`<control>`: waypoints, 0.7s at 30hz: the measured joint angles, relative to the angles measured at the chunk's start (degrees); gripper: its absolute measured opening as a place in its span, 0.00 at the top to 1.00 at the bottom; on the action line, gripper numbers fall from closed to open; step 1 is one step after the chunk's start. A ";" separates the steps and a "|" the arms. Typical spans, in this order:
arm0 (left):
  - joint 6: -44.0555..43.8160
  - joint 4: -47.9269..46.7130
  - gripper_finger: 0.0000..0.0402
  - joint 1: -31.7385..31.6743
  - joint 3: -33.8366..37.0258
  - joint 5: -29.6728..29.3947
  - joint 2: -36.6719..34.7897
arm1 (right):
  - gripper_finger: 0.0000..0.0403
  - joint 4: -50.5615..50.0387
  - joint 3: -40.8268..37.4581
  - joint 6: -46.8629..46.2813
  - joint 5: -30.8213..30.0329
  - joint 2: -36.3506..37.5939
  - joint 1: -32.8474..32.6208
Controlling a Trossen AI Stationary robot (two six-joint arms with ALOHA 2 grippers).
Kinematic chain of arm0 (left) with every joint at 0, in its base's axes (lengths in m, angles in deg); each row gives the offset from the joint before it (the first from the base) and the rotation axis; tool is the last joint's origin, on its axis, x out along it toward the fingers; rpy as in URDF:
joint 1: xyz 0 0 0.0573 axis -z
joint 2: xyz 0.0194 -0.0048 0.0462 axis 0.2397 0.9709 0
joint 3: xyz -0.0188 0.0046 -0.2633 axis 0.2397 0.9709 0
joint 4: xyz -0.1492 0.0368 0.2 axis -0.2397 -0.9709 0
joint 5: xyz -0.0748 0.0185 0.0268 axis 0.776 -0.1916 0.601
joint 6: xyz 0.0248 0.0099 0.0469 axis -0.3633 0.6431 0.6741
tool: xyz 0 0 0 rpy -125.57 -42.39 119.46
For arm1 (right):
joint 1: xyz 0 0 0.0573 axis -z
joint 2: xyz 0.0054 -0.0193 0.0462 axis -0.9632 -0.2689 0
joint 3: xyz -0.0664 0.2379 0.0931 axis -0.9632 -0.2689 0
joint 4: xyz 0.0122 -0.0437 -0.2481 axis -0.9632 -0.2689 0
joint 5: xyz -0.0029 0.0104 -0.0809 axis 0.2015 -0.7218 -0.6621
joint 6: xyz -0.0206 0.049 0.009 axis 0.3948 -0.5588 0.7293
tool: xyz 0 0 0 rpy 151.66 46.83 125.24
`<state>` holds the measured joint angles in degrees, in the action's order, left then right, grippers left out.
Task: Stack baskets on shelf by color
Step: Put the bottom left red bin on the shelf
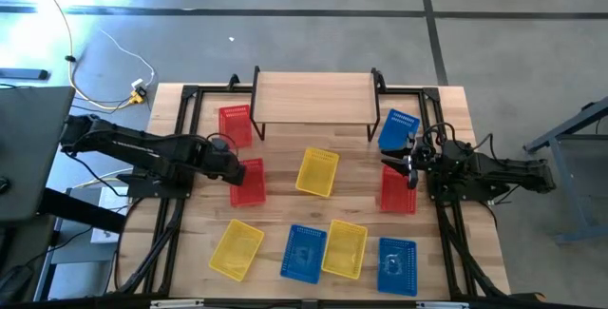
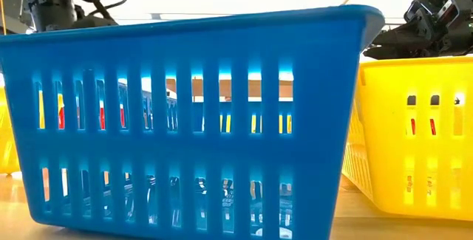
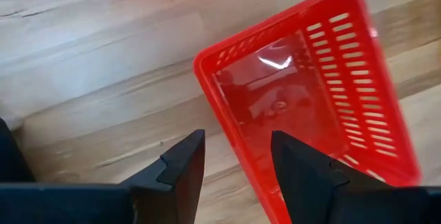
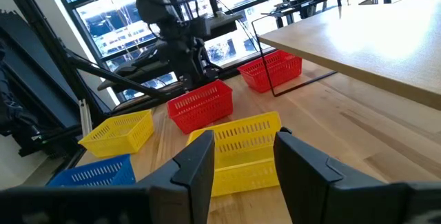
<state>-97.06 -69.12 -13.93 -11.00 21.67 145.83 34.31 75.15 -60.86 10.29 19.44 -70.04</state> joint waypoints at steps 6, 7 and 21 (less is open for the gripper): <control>-2.60 0.02 0.61 1.43 0.00 -0.30 4.12 | 0.66 0.01 -0.01 -0.01 0.00 0.00 -0.01; -2.82 0.02 0.61 1.65 0.00 -0.30 4.71 | 0.66 0.00 -0.01 0.01 0.02 0.00 -0.01; -3.29 5.41 0.61 1.73 0.02 -0.47 14.92 | 0.66 0.00 -0.01 0.01 0.00 0.00 -0.01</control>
<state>-100.35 -63.72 -12.20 -10.98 21.20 160.75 34.31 75.15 -60.84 10.29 19.44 -70.05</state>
